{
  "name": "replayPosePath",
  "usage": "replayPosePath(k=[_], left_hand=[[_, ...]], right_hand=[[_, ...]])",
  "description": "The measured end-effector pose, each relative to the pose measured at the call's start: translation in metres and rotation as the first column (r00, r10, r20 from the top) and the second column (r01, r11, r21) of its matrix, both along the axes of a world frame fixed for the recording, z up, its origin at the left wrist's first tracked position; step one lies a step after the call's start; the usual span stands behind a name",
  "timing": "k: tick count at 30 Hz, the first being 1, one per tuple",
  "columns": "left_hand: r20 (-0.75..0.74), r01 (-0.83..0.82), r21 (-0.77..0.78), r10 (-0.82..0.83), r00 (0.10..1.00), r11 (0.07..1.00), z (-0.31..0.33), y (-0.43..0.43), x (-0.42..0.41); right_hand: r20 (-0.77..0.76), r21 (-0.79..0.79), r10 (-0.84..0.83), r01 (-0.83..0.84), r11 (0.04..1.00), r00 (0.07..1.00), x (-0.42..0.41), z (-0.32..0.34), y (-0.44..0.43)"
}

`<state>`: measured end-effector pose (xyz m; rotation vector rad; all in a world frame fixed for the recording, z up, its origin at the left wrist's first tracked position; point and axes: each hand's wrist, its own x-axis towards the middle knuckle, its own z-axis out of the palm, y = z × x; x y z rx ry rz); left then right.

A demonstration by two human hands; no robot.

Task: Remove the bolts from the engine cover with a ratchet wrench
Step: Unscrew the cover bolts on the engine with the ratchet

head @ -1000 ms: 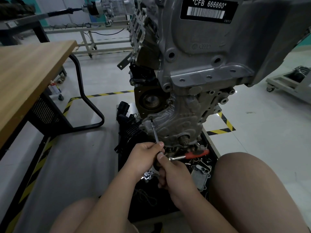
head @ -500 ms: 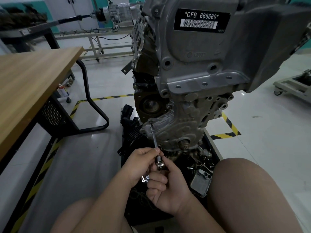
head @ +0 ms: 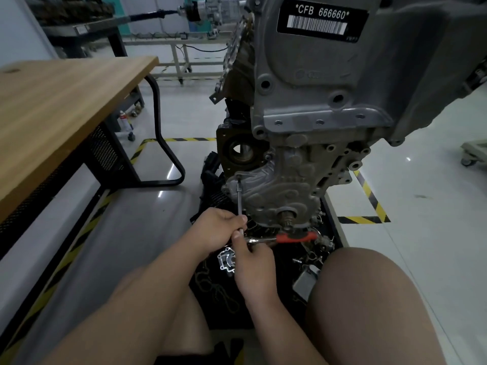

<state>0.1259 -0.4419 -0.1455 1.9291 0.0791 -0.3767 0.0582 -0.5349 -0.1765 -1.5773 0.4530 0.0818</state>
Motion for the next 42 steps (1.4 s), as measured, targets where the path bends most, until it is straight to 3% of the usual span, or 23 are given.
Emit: replayPosePath(k=[2, 4, 5, 7, 9, 11, 12, 14, 16, 19, 22, 26, 33, 35, 38, 42], left_hand=[[-0.016, 0.018, 0.061, -0.017, 1.000, 0.998, 0.004, -0.001, 0.003], [-0.037, 0.032, 0.089, -0.028, 0.999, 0.996, 0.005, 0.000, 0.003], [-0.047, 0.031, 0.072, -0.027, 0.998, 0.997, 0.003, 0.001, 0.002], [-0.071, 0.008, -0.010, -0.008, 0.997, 1.000, -0.001, 0.003, 0.000], [-0.075, -0.014, -0.071, 0.009, 0.997, 0.997, -0.004, 0.004, 0.000], [-0.071, -0.009, -0.108, 0.001, 0.997, 0.994, -0.004, 0.001, 0.002], [-0.077, -0.004, -0.125, -0.006, 0.997, 0.992, -0.004, 0.000, 0.002], [-0.107, -0.006, -0.163, -0.012, 0.994, 0.987, -0.005, -0.002, 0.002], [-0.145, -0.030, -0.198, 0.001, 0.989, 0.980, -0.005, -0.003, 0.000], [-0.166, -0.036, -0.192, 0.003, 0.986, 0.981, -0.004, -0.001, 0.000], [-0.184, 0.009, -0.168, -0.040, 0.982, 0.986, -0.004, 0.003, -0.001], [-0.185, 0.048, -0.123, -0.071, 0.980, 0.991, -0.004, 0.009, -0.004], [-0.133, -0.031, -0.156, 0.010, 0.991, 0.987, -0.004, 0.002, -0.006], [-0.124, -0.050, -0.173, 0.028, 0.992, 0.984, -0.004, 0.001, -0.006], [-0.106, -0.067, -0.181, 0.048, 0.993, 0.981, -0.002, -0.001, -0.008], [-0.071, -0.074, -0.140, 0.064, 0.995, 0.987, -0.002, -0.002, -0.006]], right_hand=[[0.059, -0.336, 0.058, -0.035, 0.941, 0.997, -0.001, -0.003, -0.003], [0.045, -0.618, 0.116, -0.063, 0.784, 0.992, -0.001, -0.006, -0.005], [0.043, -0.671, 0.130, -0.068, 0.738, 0.991, 0.001, -0.008, -0.005], [0.045, -0.655, 0.146, -0.081, 0.751, 0.988, 0.001, -0.009, -0.004], [0.084, -0.475, 0.129, -0.075, 0.877, 0.988, 0.001, -0.008, -0.005], [0.047, -0.049, 0.075, -0.073, 0.996, 0.996, 0.002, -0.003, -0.003], [-0.017, 0.225, 0.063, -0.058, 0.973, 0.998, 0.001, 0.000, -0.002], [-0.149, 0.666, 0.120, 0.010, 0.746, 0.982, -0.001, 0.006, -0.001], [-0.172, 0.873, 0.204, 0.054, 0.484, 0.964, 0.000, 0.006, -0.001], [-0.107, 0.982, 0.233, 0.065, 0.179, 0.967, -0.001, 0.002, -0.002], [-0.095, 0.994, 0.238, 0.080, 0.074, 0.967, -0.003, -0.001, -0.001], [-0.119, 0.985, 0.275, 0.078, 0.153, 0.954, -0.002, -0.001, 0.001], [-0.151, 0.828, 0.174, 0.028, 0.560, 0.973, 0.000, 0.005, 0.004], [-0.132, 0.676, 0.136, -0.011, 0.737, 0.982, -0.001, 0.005, 0.004], [-0.050, 0.277, 0.086, -0.069, 0.958, 0.995, -0.002, 0.004, 0.002], [0.063, -0.172, 0.114, -0.102, 0.980, 0.991, -0.003, 0.004, -0.005]])
